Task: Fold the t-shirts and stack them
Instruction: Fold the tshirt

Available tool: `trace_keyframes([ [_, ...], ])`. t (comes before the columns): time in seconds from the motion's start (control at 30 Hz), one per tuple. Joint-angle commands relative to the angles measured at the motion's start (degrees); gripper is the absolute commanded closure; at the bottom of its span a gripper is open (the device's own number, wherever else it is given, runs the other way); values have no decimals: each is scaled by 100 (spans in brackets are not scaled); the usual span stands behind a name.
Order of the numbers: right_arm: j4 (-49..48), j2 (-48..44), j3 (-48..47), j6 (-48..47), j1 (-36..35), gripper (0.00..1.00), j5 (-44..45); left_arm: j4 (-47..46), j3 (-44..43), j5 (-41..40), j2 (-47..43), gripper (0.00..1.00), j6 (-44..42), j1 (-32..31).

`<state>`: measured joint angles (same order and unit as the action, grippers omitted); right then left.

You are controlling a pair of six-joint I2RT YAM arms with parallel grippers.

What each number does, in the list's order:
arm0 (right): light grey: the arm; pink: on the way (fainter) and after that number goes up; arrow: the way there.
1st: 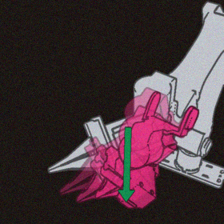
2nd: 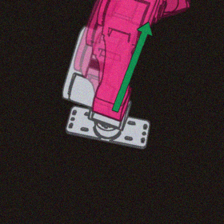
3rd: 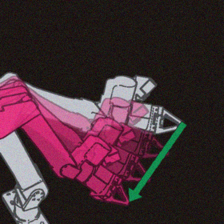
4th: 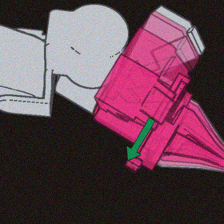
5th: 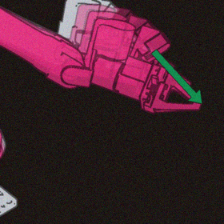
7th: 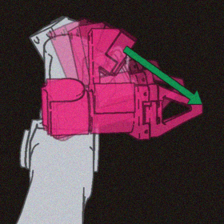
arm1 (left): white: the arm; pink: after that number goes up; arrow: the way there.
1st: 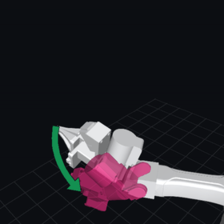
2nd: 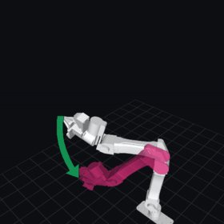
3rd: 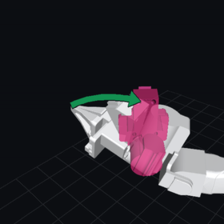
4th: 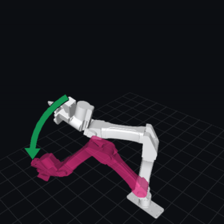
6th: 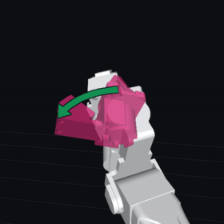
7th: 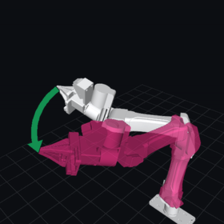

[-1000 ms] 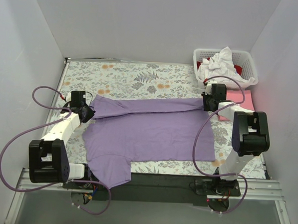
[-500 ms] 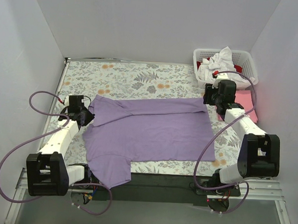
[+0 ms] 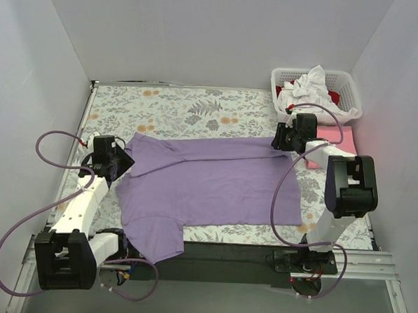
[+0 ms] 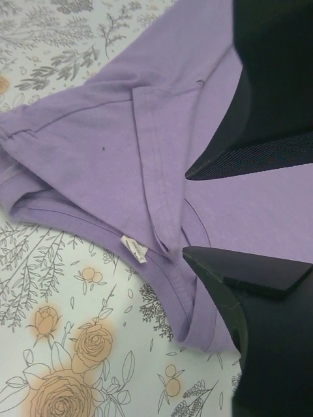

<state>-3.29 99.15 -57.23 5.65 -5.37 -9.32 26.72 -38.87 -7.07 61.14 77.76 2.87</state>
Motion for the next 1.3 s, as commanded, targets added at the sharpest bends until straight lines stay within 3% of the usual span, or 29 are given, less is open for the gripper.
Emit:
trace_keyframes([
  [0.0,-207,210,-341,59,0,56,-35,-26,205,48,-129,55,-85,-6],
  [0.43,-111,-194,607,6,229,62,414,-132,12,48,90,52,161,-6],
  [0.67,-58,-414,512,156,299,62,265,-448,-269,31,468,52,223,-6],
  [1.07,-128,95,-437,358,308,62,-456,-1494,-1420,74,2558,52,-50,29],
  [1.27,-242,525,-675,472,369,62,-588,-1740,-1878,136,3140,51,-76,29],
])
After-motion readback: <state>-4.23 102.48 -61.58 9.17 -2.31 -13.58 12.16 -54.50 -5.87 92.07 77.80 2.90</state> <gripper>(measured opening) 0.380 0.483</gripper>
